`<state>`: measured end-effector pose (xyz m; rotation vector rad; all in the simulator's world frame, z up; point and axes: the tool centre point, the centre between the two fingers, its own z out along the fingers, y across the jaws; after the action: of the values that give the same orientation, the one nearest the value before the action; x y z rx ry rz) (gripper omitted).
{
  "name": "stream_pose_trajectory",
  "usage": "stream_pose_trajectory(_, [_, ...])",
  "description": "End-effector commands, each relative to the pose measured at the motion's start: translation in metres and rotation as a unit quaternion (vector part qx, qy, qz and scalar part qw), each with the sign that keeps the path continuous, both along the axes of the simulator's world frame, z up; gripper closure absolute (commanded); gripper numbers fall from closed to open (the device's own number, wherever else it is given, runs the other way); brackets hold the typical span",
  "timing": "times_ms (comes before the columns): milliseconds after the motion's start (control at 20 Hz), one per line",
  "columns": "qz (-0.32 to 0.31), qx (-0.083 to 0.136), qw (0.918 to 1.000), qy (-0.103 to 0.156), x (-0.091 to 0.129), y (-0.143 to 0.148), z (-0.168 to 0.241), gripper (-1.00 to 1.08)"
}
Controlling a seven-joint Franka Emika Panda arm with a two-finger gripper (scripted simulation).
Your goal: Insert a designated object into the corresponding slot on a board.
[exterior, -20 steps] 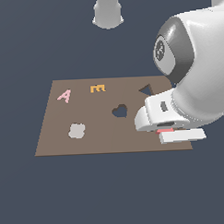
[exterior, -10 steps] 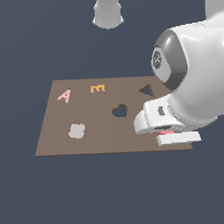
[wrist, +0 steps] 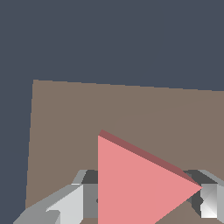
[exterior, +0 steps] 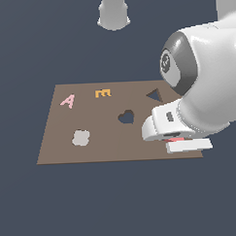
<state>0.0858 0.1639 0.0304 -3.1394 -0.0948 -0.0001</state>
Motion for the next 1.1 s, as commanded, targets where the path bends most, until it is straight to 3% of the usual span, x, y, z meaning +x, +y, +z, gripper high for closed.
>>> stream_pose_trajectory(0, [0.0, 0.0, 1.0, 0.0, 0.0, 0.0, 0.002, 1.08])
stream_pose_trajectory(550, [-0.027, 0.0, 0.9996, 0.0, -0.002, -0.005, 0.003, 1.08])
stream_pose_trajectory(1050, [-0.133, 0.0, 0.9911, 0.0, -0.013, -0.023, 0.004, 1.08])
